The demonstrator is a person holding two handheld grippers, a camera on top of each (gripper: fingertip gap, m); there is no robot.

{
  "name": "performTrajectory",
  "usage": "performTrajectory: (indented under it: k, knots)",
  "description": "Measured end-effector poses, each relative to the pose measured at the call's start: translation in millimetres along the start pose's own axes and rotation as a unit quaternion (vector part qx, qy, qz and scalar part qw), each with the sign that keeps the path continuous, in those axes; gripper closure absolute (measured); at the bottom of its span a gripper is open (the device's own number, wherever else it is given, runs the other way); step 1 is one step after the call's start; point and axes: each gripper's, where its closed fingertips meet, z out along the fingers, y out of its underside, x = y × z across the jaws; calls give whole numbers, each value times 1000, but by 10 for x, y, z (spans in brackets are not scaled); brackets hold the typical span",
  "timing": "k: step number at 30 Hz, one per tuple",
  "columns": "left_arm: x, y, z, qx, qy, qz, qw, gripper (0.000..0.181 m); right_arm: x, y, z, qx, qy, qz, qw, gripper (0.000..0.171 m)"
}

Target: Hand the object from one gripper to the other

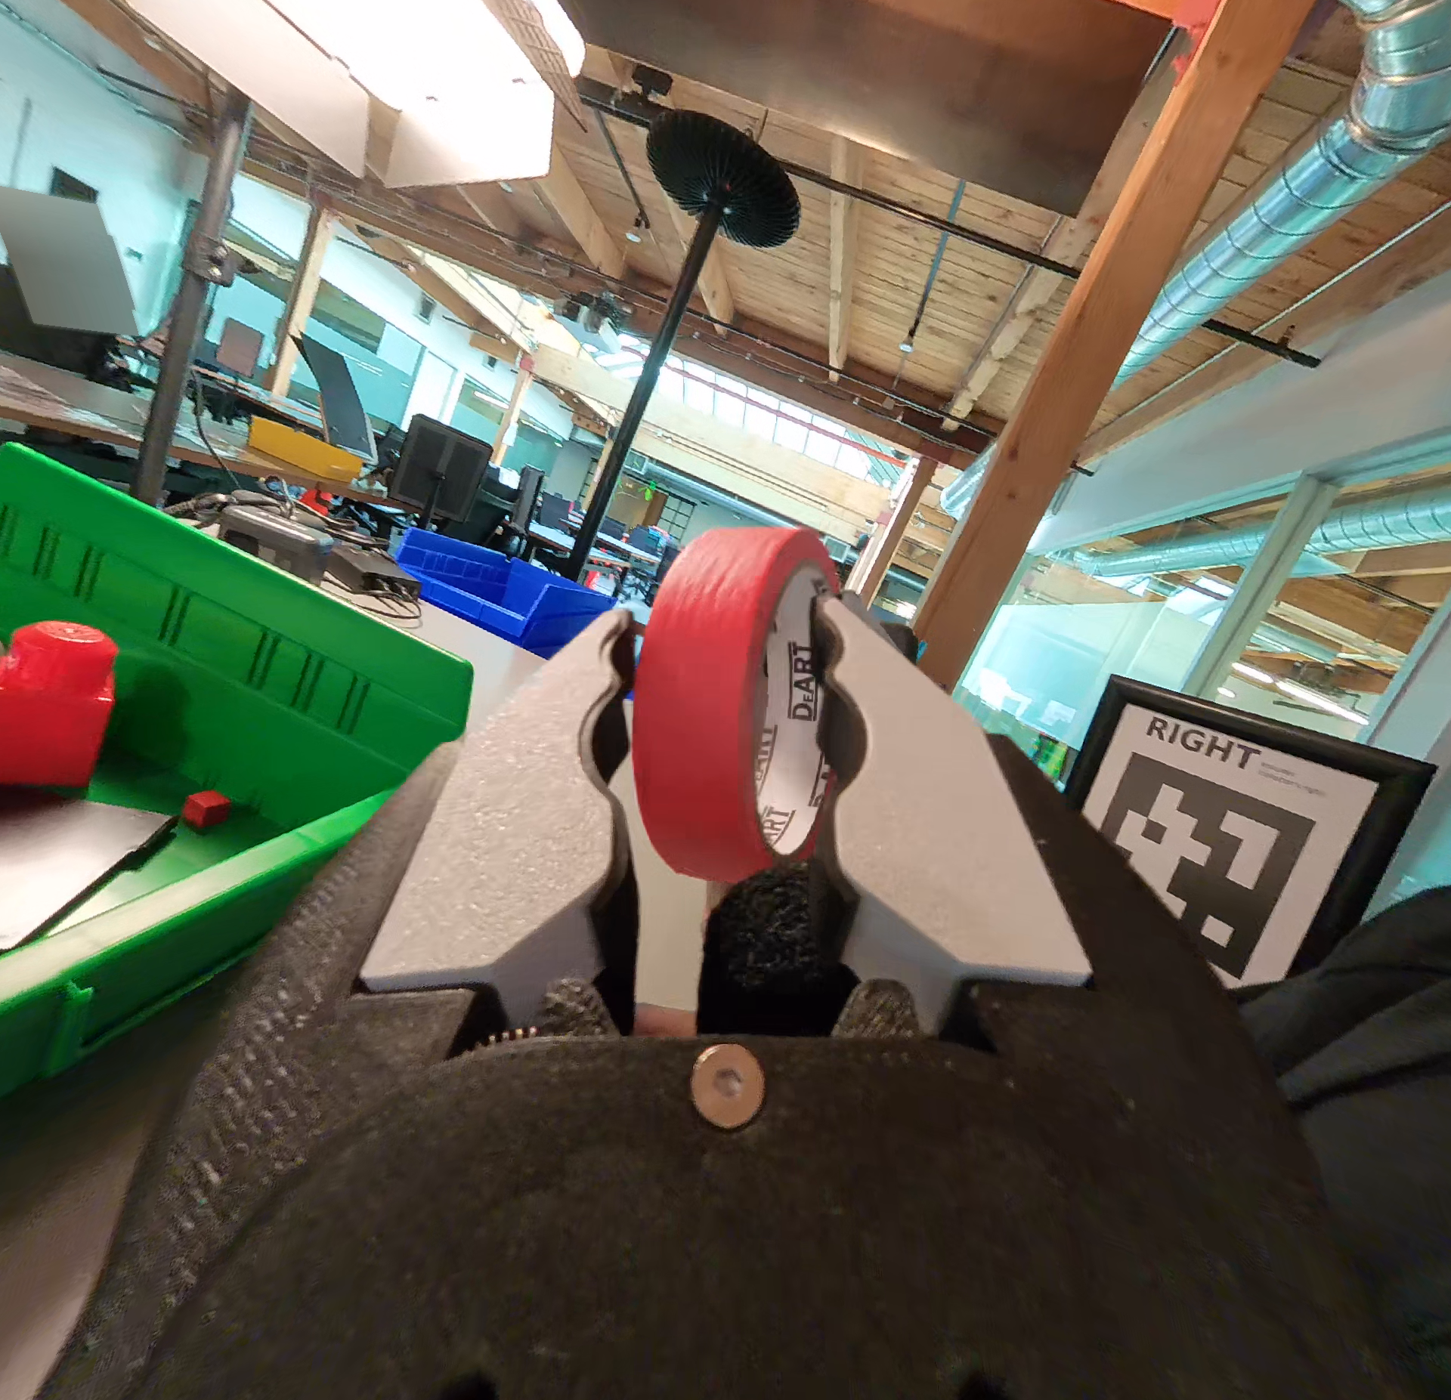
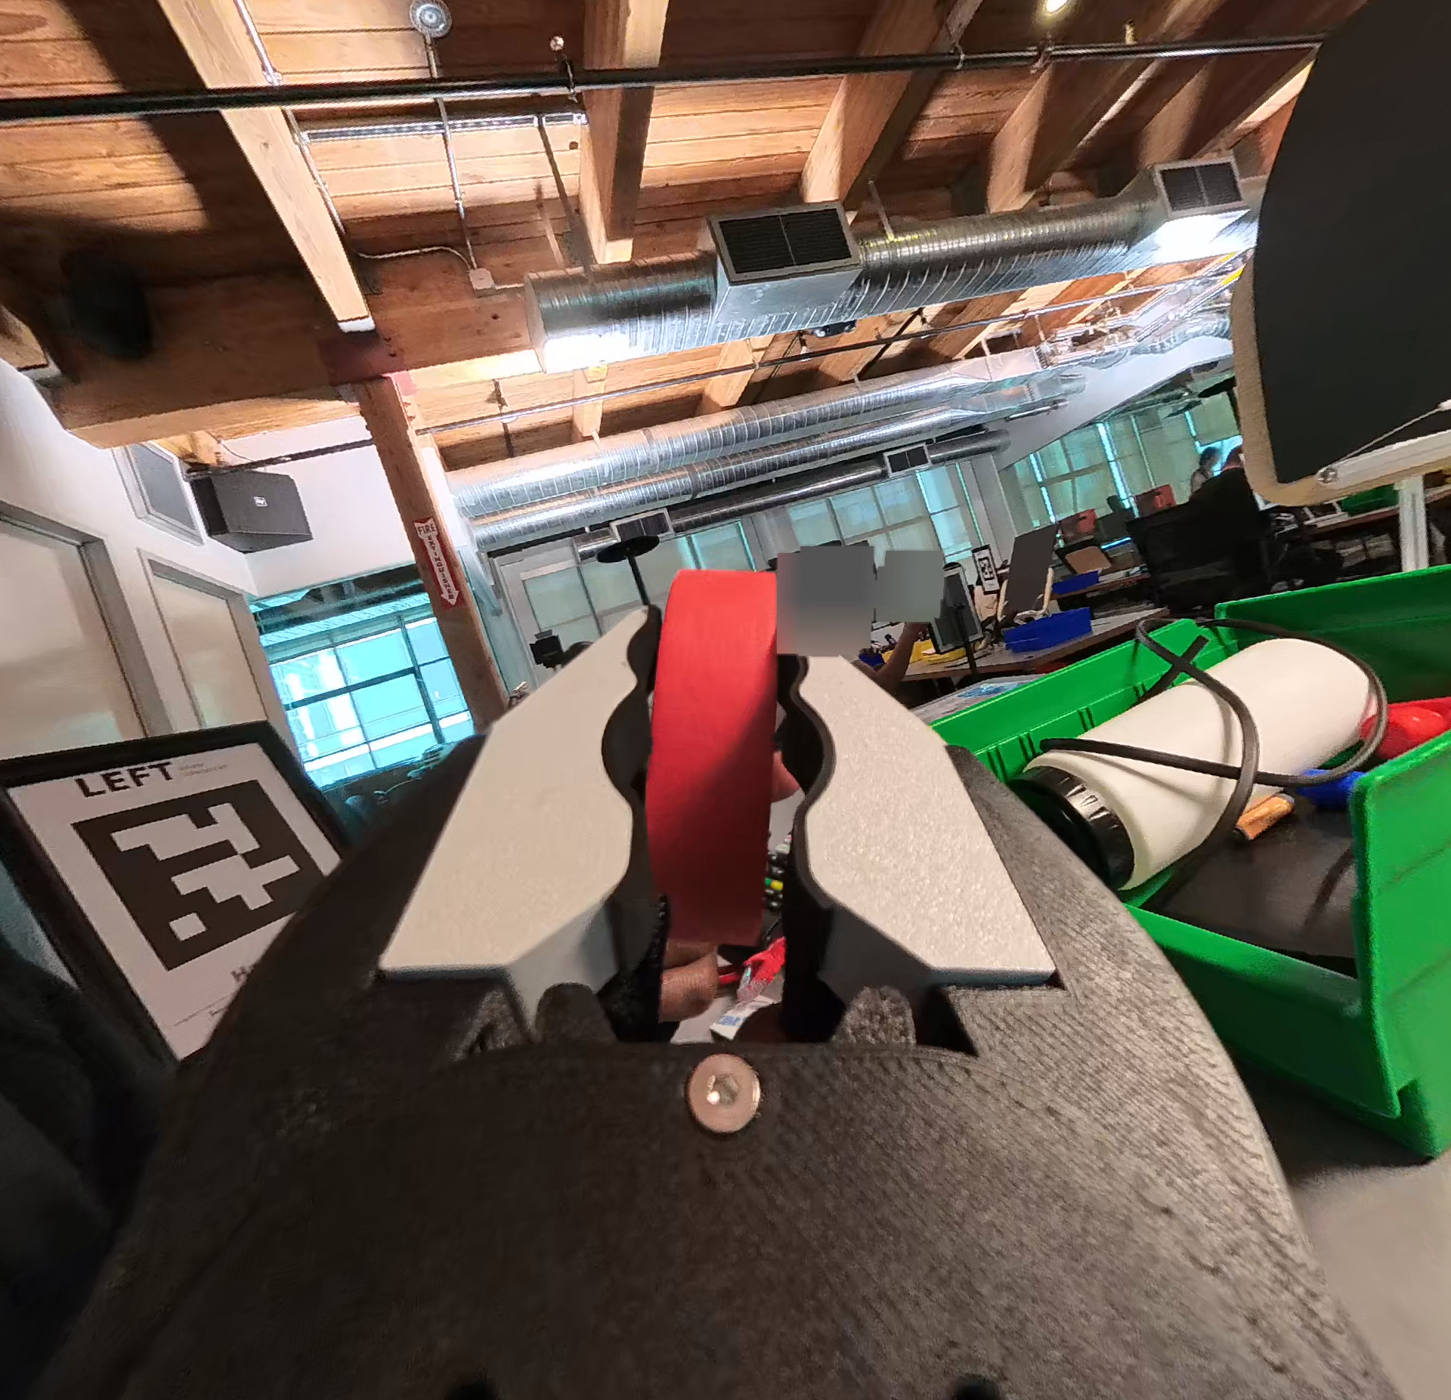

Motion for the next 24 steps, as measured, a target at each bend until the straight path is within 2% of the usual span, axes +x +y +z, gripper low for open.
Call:
performTrajectory:
  k: [2, 5, 8, 14, 19, 22, 24]
  knots:
    - [14, -57, -24, 16, 2, 6, 1000, 133, 16, -7, -8, 1, 3, 1, 1000, 143]
    - [38, -41, -29, 13, 14, -2, 1000, 148, -34, 31, 11, -8, -17, 17, 1000, 143]
    - [32, -30, -32, 9, 15, -7, 1000, 149, -27, 25, 6, -7, -17, 19, 1000, 143]
    - [85, 4, -2, 0, 20, 6, 1000, 128, -84, 100, 36, -28, -35, 26, 999, 143]
    - [193, 116, 4, -37, 56, 5, 998, 149, -143, 125, 48, -33, -56, 38, 997, 143]
    - [159, 95, -6, -33, 50, 2, 998, 151, -60, 108, 50, -25, -29, 34, 999, 140]
    - [122, -9, -38, -4, 39, 7, 999, 151, -65, 124, 58, -29, -32, 43, 998, 131]
